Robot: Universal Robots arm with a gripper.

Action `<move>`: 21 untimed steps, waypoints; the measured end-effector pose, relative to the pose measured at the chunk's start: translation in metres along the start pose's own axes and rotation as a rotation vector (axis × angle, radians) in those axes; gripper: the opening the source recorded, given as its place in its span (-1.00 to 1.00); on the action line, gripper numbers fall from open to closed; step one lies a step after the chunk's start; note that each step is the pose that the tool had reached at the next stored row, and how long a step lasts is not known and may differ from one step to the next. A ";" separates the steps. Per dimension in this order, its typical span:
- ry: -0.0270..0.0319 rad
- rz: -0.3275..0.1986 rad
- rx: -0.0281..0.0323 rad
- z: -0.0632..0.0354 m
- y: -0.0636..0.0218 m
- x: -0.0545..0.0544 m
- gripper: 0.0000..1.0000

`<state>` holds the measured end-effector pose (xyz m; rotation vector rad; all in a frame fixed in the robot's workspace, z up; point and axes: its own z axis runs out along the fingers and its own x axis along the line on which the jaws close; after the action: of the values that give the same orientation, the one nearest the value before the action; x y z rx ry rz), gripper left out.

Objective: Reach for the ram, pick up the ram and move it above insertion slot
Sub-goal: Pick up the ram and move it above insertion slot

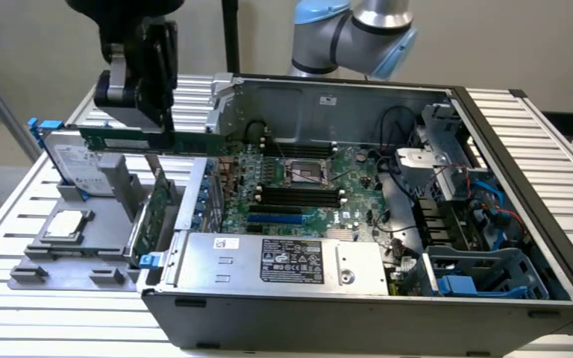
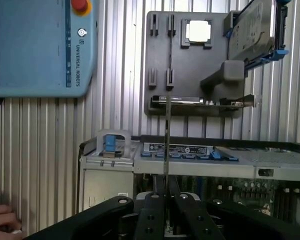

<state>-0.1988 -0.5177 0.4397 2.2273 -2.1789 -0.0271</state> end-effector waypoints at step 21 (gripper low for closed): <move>-0.0001 0.000 0.0000 0.0118 -0.0600 -0.052 -0.73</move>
<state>-0.1404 -0.4645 0.4258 2.2273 -2.1789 -0.0271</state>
